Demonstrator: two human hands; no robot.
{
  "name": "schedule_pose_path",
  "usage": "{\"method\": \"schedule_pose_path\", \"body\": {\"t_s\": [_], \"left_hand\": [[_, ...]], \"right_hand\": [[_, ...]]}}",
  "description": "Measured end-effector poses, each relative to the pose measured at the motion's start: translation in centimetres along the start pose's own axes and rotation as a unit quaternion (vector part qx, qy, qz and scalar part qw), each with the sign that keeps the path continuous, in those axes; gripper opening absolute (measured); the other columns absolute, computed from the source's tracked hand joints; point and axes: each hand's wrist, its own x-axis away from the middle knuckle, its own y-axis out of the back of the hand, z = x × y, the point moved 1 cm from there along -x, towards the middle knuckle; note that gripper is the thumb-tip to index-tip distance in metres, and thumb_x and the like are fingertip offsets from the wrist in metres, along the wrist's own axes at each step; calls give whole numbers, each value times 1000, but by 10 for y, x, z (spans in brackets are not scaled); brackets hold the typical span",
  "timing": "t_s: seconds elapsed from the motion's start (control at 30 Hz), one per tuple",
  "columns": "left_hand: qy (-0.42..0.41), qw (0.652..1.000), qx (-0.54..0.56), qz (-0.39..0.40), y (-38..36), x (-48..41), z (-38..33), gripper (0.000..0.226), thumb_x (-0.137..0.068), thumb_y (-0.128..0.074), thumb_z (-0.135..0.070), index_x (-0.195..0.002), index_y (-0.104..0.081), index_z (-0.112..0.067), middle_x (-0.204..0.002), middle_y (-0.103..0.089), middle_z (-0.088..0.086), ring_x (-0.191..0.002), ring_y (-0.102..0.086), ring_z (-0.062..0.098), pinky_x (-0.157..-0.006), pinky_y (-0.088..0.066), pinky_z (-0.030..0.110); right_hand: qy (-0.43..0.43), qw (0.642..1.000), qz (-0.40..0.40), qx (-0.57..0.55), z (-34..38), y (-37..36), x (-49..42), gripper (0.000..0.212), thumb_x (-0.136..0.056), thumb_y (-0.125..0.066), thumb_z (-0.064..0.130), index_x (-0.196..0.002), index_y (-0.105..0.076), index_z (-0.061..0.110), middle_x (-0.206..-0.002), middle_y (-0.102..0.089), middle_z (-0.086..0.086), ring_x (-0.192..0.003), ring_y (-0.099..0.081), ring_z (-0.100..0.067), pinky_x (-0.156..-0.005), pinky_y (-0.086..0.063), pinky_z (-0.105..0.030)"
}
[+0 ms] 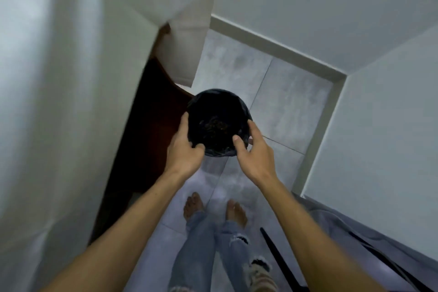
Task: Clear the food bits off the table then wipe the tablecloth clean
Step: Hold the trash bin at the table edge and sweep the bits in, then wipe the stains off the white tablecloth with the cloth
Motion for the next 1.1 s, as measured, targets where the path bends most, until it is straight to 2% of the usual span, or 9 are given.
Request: {"method": "schedule_pose_path", "body": {"t_s": [0.13,0.27,0.43,0.53,0.67,0.8,0.93,1.0,1.1], "left_hand": [[-37,999,-6,-3,42,59,-70,84,-90,-58,-11,-156,-12,-35,-142,-48,4,-119,-59,21,-98,-49,32],[-64,998,-5,-17,83,125,-112,78,-90,-57,-12,-157,-19,-28,-145,-48,11,-119,-59,24,-100,-50,35],[-76,993,65,-64,125,203,-118,72,-91,-56,-9,-155,-28,-28,-141,-51,7,-100,-63,15,-91,-54,33],[-44,986,123,-101,153,250,-113,69,-91,-54,-6,-152,-33,-29,-123,-55,-1,-84,-62,8,-78,-53,23],[-4,964,194,-182,193,299,-94,64,-86,-55,-14,-144,-41,-38,-126,-57,-1,-104,-64,19,-94,-53,38],[21,935,245,-256,244,328,-72,59,-89,-54,-15,-142,-44,-37,-126,-57,-5,-100,-63,14,-76,-50,20],[45,905,293,-306,284,357,-35,50,-90,-55,-20,-137,-47,-35,-129,-57,-4,-114,-58,16,-98,-52,39],[61,888,311,-333,301,368,-16,50,-90,-55,-21,-138,-46,-32,-129,-57,-3,-114,-58,17,-99,-52,43],[88,865,330,-367,327,379,15,54,-93,-54,-19,-144,-38,-29,-126,-56,-2,-107,-57,14,-87,-52,32]], "right_hand": [[22,1000,3,-9,83,36,47,68,-92,-53,45,-152,-24,32,-148,-47,-1,-125,-54,-19,-103,-48,-41],[33,999,2,-37,148,74,97,62,-97,-55,32,-153,-27,26,-145,-51,-4,-116,-59,-14,-94,-46,-25],[58,998,-19,-23,196,118,156,46,-97,-50,29,-142,-42,26,-104,-70,2,-96,-65,-16,-87,-53,-35],[101,994,43,7,218,116,194,32,-93,-54,27,-125,-54,29,-86,-71,8,-82,-69,-12,-81,-57,-40],[162,976,144,31,253,95,242,27,-92,-59,24,-119,-60,26,-83,-71,8,-72,-70,-5,-75,-57,-33],[234,939,237,84,298,57,274,26,-92,-58,26,-118,-61,26,-87,-72,6,-76,-70,-6,-80,-56,-33],[302,888,310,155,330,16,302,26,-90,-56,28,-116,-62,27,-91,-72,6,-80,-70,-10,-83,-56,-37],[315,870,335,178,342,0,313,24,-90,-56,26,-113,-63,26,-88,-72,7,-78,-70,-11,-83,-56,-37],[328,850,357,206,353,-23,324,22,-90,-55,24,-110,-65,27,-88,-71,7,-78,-70,-12,-79,-56,-33]]}}
